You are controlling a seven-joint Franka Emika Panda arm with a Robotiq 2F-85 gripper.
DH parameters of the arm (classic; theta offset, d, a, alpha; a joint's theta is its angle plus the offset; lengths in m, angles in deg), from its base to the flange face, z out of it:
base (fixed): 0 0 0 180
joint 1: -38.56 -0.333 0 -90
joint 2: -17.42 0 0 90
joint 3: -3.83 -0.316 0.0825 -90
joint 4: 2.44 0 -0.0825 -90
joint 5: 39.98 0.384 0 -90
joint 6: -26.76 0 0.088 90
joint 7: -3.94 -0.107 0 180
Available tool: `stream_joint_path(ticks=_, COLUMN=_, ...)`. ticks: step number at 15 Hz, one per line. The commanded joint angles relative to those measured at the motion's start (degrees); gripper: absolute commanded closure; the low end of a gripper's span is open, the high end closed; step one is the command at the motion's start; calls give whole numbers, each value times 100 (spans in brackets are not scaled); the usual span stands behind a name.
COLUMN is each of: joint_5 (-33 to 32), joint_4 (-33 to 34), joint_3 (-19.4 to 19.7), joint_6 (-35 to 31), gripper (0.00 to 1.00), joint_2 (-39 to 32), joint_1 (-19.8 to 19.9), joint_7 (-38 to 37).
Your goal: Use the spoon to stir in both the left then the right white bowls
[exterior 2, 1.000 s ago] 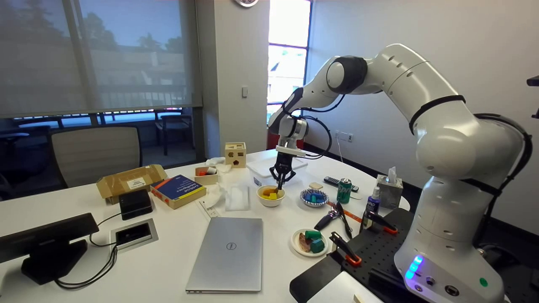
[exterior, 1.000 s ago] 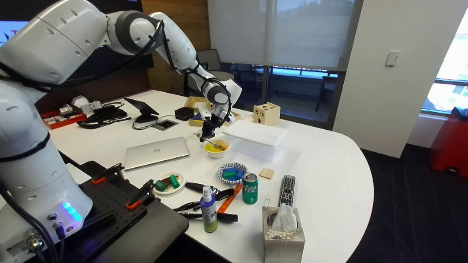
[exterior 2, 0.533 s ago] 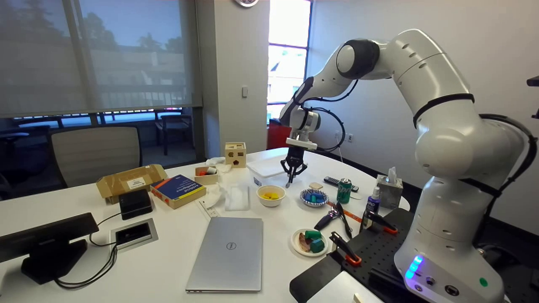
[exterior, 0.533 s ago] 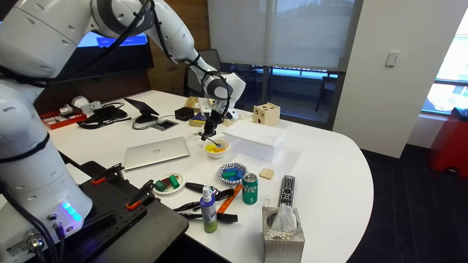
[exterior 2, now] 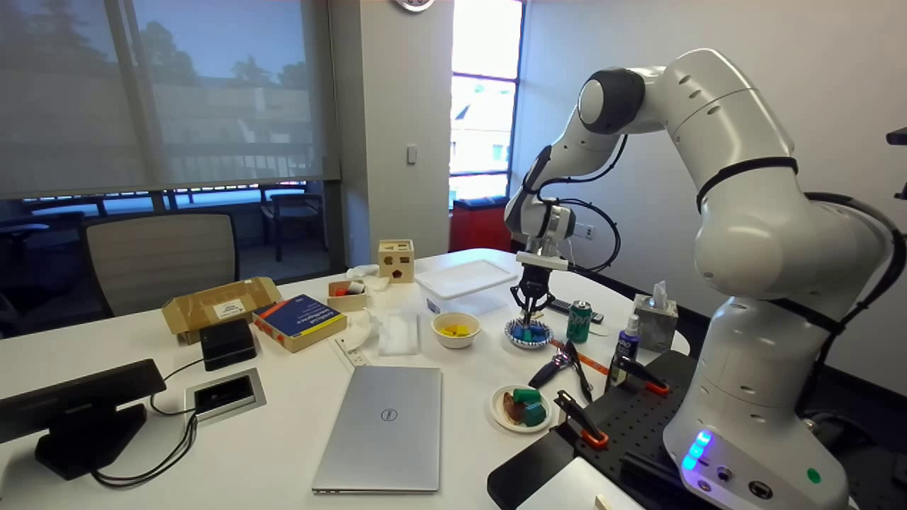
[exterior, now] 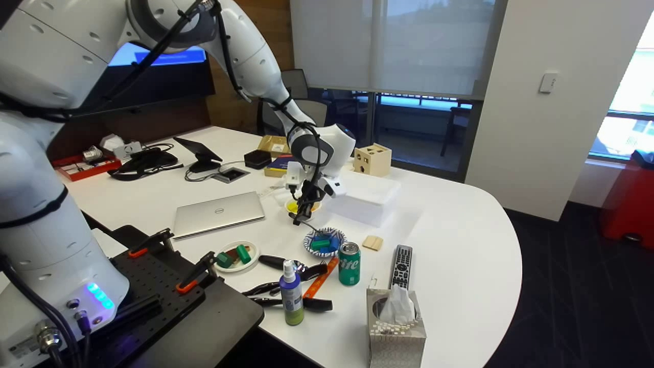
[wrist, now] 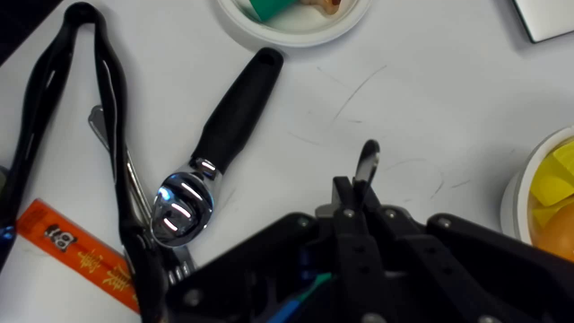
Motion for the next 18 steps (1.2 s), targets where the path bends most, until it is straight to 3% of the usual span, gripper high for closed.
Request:
stream_joint_path(ticks=1, joint_5=225, joint_4=-279, joint_3=-45, joint_6=-320, gripper=99, joint_2=67, joint_1=165, joint_7=14)
stream_joint_path(ticks=6, joint_5=555, joint_4=-139, joint_3=-213, joint_6=-239, gripper=99, joint_2=-81, joint_1=379, joint_7=200)
stream_joint_path(ticks=11, joint_5=992, joint_4=-119, joint_3=-428, joint_6=-363, gripper=99, joint_2=-158, joint_1=504, joint_7=849)
stream_joint_path(ticks=18, joint_5=1299, joint_4=-519, joint_3=-478, joint_6=-1152, gripper=99, joint_2=268, joint_1=438, joint_7=1512)
